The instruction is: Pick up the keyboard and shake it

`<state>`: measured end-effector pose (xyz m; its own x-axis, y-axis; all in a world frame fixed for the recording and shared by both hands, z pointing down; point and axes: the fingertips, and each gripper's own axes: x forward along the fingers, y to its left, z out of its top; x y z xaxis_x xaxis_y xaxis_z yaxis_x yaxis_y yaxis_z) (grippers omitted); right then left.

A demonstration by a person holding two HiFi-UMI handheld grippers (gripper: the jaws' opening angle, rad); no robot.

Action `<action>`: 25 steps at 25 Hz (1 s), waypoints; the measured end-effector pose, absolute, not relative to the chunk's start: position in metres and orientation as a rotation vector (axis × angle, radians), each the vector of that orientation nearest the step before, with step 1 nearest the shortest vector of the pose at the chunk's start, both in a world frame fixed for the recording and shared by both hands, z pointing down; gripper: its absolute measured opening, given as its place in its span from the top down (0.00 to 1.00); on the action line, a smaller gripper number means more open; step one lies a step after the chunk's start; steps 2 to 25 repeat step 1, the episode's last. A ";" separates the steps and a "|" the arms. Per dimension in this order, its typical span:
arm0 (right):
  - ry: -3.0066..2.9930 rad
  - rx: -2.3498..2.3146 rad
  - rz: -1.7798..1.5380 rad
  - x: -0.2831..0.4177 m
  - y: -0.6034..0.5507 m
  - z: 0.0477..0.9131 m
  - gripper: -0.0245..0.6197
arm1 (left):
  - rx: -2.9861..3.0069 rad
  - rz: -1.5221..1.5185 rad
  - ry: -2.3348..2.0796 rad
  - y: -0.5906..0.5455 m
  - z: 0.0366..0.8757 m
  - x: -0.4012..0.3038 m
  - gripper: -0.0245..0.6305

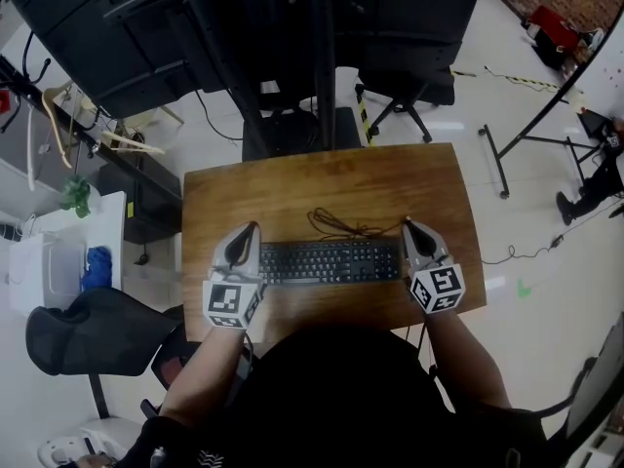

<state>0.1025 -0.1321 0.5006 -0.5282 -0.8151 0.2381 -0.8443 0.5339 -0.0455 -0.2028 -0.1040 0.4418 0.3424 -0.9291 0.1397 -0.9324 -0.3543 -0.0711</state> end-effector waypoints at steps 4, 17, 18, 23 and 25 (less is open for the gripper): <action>-2.583 1.415 0.231 0.103 -0.132 0.500 0.96 | 2.556 0.242 -1.773 -0.104 0.441 -0.203 0.97; -2.583 1.415 0.231 0.103 -0.132 0.500 0.96 | 2.556 0.242 -1.773 -0.104 0.441 -0.203 0.97; -2.583 1.415 0.231 0.103 -0.132 0.500 0.96 | 2.556 0.242 -1.773 -0.104 0.441 -0.203 0.97; -2.583 1.415 0.231 0.103 -0.132 0.500 0.96 | 2.556 0.242 -1.773 -0.104 0.441 -0.203 0.97; -2.583 1.415 0.231 0.103 -0.132 0.500 0.96 | 2.556 0.242 -1.773 -0.104 0.441 -0.203 0.97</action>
